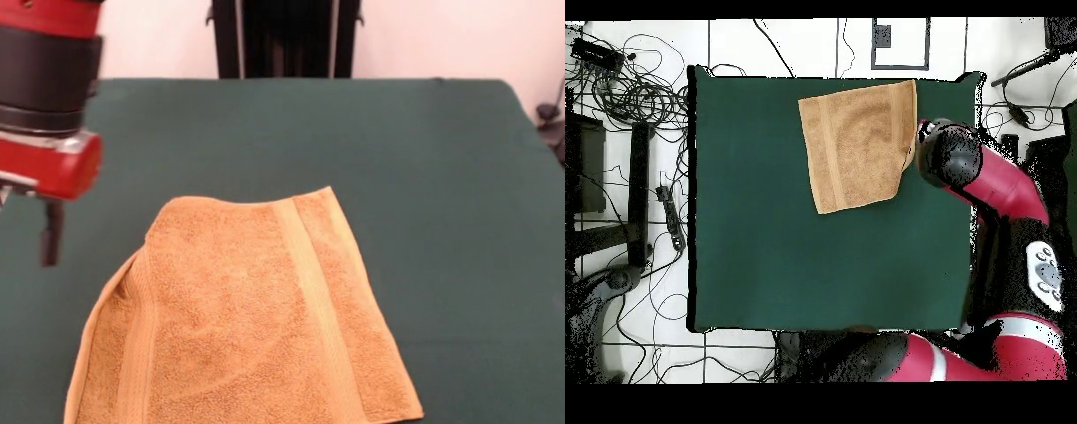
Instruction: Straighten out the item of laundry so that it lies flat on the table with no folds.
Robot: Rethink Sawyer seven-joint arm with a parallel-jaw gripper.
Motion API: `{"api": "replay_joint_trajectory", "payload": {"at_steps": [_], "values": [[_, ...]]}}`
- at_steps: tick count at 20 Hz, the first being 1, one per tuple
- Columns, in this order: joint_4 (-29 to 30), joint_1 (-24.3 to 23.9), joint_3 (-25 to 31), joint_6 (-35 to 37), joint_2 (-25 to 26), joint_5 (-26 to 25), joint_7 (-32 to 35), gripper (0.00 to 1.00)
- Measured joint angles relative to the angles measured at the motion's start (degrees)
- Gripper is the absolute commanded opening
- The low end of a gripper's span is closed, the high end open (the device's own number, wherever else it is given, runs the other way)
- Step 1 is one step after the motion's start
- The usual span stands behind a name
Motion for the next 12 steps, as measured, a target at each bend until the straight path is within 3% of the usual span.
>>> {"api": "replay_joint_trajectory", "payload": {"at_steps": [4,12], "values": [[1.3,-1.9,0.1,-0.1,0.6,-2.8,0.0,1.00],[2.4,-0.7,2.0,-0.2,0.5,-6.0,0.0,1.00]]}}
